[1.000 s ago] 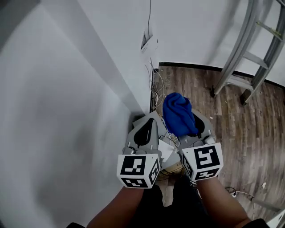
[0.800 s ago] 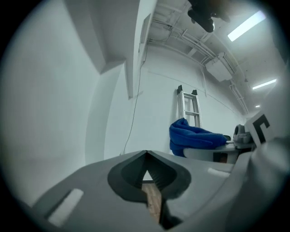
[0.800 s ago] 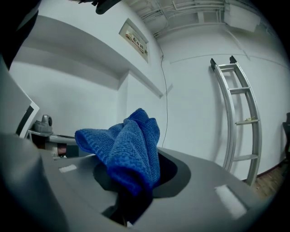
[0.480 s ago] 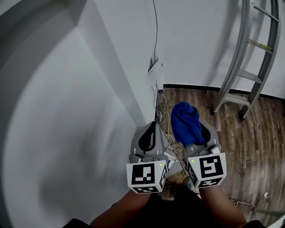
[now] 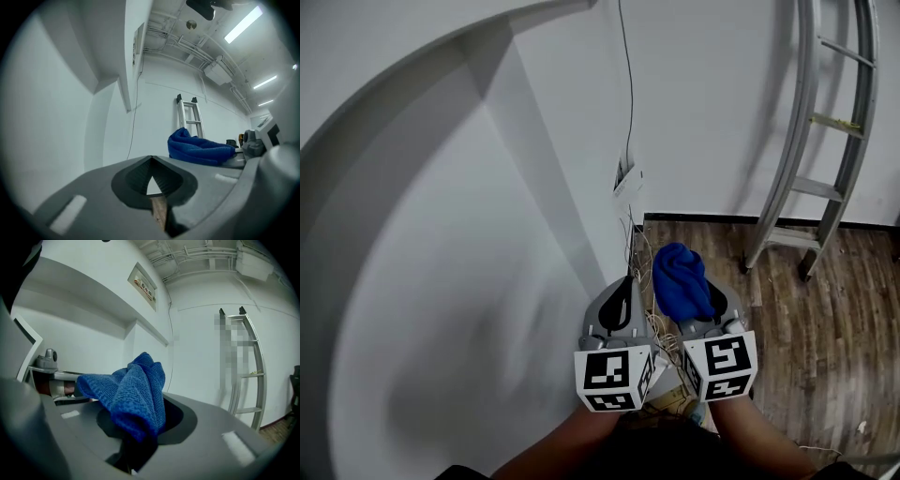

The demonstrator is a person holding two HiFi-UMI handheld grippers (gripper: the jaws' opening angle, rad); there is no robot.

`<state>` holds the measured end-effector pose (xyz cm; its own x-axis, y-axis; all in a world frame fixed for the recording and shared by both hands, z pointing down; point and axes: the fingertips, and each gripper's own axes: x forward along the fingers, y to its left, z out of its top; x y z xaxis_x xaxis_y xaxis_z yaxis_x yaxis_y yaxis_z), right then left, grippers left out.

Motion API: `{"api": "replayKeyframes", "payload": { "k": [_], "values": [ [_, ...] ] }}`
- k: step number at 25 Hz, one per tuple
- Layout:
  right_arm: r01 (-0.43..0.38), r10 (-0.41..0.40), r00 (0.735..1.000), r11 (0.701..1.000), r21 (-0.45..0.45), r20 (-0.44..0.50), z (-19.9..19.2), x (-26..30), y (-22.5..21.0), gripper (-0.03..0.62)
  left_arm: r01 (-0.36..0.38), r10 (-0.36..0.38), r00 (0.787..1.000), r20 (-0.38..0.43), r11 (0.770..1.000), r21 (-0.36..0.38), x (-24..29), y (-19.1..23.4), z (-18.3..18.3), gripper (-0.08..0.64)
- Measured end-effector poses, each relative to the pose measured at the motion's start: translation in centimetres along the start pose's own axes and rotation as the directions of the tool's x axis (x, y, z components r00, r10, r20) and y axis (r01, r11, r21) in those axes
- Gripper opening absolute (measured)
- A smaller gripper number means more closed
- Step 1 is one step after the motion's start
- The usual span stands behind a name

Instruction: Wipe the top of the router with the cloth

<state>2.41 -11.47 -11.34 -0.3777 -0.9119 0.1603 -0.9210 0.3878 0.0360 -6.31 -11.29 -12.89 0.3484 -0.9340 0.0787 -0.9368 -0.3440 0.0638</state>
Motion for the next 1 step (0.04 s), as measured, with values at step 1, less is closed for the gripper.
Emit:
{"api": "replayKeyframes", "payload": {
  "k": [1],
  "values": [
    [0.009, -0.009, 1.0, 1.0, -0.003, -0.003, 0.42, -0.05, -0.04, 0.135, 0.001, -0.001, 1.0, 0.001, 1.0, -0.004, 0.13, -0.02, 0.41, 0.001]
  ]
}}
